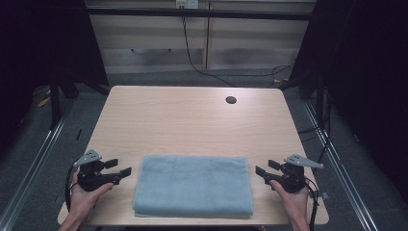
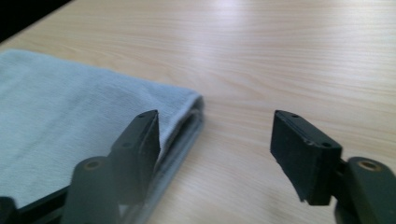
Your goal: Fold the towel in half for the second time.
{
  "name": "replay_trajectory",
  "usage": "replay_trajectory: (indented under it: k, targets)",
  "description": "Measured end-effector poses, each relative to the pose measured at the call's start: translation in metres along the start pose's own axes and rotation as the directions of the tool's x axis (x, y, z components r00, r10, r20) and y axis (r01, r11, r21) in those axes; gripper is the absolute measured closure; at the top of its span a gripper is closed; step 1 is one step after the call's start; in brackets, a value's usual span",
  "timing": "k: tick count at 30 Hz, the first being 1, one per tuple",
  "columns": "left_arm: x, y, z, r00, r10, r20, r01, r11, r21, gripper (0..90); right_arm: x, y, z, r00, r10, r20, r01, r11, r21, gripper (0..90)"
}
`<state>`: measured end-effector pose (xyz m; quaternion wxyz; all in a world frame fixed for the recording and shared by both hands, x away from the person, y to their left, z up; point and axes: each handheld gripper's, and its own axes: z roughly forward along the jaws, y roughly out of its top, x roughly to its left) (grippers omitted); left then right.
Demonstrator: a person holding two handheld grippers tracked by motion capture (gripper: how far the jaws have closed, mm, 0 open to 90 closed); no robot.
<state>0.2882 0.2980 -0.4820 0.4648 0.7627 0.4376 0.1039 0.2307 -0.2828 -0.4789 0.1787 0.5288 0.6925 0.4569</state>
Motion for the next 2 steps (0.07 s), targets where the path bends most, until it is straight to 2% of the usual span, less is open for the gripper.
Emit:
replay_trajectory:
  k: [2]
  targets:
    - [0.0, -0.0011, 0.0005, 1.0, 0.007, -0.005, -0.007, 0.9999, 0.012, 20.3, -0.0003, -0.0014, 0.0005, 0.9999, -0.01, 0.014, 0.01, 1.0, 0.009, 31.7]
